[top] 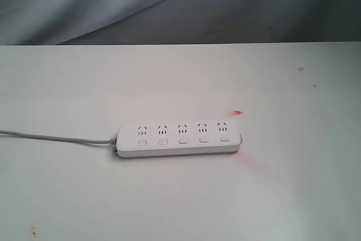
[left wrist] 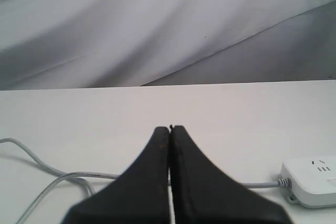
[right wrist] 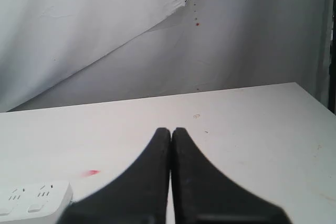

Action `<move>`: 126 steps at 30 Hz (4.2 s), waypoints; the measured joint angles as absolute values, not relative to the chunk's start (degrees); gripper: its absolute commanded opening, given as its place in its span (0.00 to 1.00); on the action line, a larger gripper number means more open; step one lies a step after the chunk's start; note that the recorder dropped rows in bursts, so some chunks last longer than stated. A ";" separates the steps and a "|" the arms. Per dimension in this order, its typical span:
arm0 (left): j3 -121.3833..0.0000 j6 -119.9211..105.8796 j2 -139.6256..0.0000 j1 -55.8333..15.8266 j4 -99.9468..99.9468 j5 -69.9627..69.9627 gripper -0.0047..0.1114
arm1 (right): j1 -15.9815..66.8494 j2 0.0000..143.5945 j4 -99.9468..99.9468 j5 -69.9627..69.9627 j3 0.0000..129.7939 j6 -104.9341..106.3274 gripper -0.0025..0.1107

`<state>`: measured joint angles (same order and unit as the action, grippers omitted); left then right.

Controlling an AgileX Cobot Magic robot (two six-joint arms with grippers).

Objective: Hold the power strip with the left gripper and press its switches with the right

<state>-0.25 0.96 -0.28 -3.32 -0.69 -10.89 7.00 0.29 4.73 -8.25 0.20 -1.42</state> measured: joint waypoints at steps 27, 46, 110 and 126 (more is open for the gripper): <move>-0.25 1.07 -0.28 -3.32 6.66 -4.09 0.04 | 7.00 0.29 12.50 0.00 0.20 -3.15 0.02; -13.15 2.06 -0.18 -11.10 33.77 -16.87 0.04 | 10.32 7.63 46.76 -25.80 19.28 13.64 0.02; -63.87 -51.59 -108.14 -15.61 37.67 -39.96 0.04 | 23.98 110.20 31.34 -41.10 69.01 29.17 0.02; -64.52 -41.05 -111.82 -24.32 14.26 -30.98 0.04 | 27.81 110.41 28.16 -40.15 69.01 24.05 0.02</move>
